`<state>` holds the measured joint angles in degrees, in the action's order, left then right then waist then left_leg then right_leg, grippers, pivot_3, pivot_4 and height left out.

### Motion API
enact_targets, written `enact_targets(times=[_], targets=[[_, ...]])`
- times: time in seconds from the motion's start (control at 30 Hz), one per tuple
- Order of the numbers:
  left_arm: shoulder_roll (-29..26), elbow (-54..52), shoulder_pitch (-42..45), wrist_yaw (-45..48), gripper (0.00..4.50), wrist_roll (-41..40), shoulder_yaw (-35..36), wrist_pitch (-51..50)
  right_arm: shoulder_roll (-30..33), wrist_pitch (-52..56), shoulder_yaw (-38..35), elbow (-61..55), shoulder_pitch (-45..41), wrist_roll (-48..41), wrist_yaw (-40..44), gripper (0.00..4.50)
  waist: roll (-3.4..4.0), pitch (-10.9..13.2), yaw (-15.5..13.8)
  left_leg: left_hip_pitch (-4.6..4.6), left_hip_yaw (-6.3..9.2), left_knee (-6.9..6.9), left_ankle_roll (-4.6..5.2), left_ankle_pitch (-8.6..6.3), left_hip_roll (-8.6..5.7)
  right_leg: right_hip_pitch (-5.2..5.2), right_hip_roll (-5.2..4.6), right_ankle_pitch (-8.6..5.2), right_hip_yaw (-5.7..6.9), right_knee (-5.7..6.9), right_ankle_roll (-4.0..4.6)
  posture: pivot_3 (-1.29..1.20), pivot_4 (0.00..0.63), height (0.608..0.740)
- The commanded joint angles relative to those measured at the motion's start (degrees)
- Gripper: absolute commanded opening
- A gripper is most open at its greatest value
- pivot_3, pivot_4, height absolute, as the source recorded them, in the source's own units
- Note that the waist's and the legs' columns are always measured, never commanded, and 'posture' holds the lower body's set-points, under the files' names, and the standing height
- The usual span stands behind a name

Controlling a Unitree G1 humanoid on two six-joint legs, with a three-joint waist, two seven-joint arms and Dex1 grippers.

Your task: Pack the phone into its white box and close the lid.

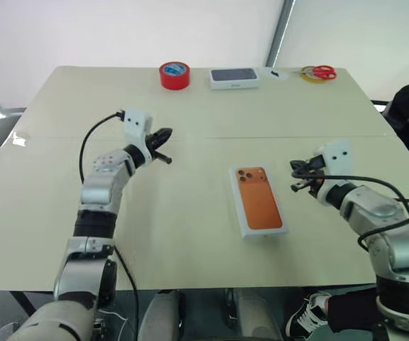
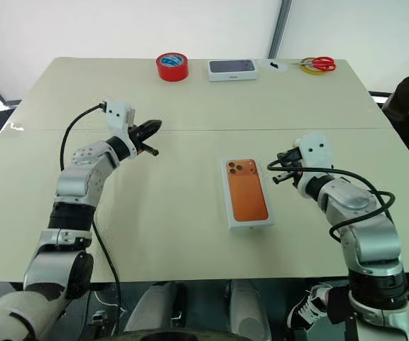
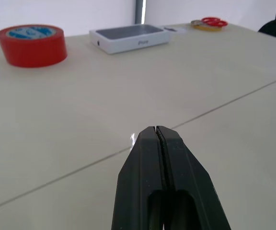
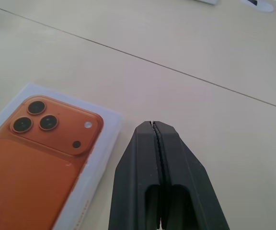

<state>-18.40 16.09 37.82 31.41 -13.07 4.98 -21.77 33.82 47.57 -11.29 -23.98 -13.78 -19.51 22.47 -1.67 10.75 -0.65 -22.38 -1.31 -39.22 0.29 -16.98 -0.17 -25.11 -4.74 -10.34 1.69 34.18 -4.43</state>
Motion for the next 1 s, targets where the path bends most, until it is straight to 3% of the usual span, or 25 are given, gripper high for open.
enact_targets(times=[0.03, 0.37, 0.53, 0.77, 1.0], targets=[[-1.9, -6.8, -2.3, -1.9, 0.0, 0.3, 0.7, -1.6, 1.3, -2.6, -2.3, 0.9, -1.4, -0.7, 1.8, 0.02, 0.0, 0.0, 0.0, 0.0, 0.0, 0.0, 0.0, 0.0, 0.0, 0.0, 0.01, 0.0, 0.0, 0.0, 0.0, 0.0, 0.15, 0.732], [-7.3, -16.9, -11.0, -3.2, 0.0, -2.8, 6.2, -7.6, 2.8, -6.2, -2.1, 4.3, -2.3, -1.0, 6.2, 0.02, 0.01, 0.0, -0.1, 0.0, 0.0, 0.0, 0.0, 0.0, 0.02, -0.01, 0.0, -0.01, 0.0, 0.0, 0.01, 0.0, 0.15, 0.732], [-12.7, -15.7, -11.5, -0.9, 0.0, -4.4, 9.8, -7.6, 3.3, -10.7, -4.5, 7.9, -1.4, -1.0, 8.1, 0.02, 0.01, 0.0, 0.0, 0.0, 0.0, -0.02, -0.02, 0.01, 0.01, 0.01, 0.0, -0.02, 0.0, -0.02, 0.04, 0.0, 0.15, 0.732], [-20.5, -18.4, -20.6, 5.5, 0.0, -9.3, 16.0, -10.4, 5.5, -15.0, -8.1, 11.1, 2.5, -2.6, 13.2, 0.02, 0.02, 0.0, 0.2, 0.02, -0.06, 0.05, -0.01, 0.0, 0.03, -0.03, -0.02, -0.03, -0.01, -0.04, 0.04, 0.0, 0.15, 0.732], [-21.6, -21.2, -24.7, 4.1, 0.0, -11.5, 19.5, -12.2, 7.2, -13.5, -7.2, 13.5, 0.9, -5.7, 18.1, 0.02, 0.04, 0.0, -0.1, 0.03, -0.04, 0.03, -0.02, 0.01, 0.05, -0.01, -0.02, -0.13, 0.0, -0.03, 0.22, 0.0, 0.15, 0.732]])
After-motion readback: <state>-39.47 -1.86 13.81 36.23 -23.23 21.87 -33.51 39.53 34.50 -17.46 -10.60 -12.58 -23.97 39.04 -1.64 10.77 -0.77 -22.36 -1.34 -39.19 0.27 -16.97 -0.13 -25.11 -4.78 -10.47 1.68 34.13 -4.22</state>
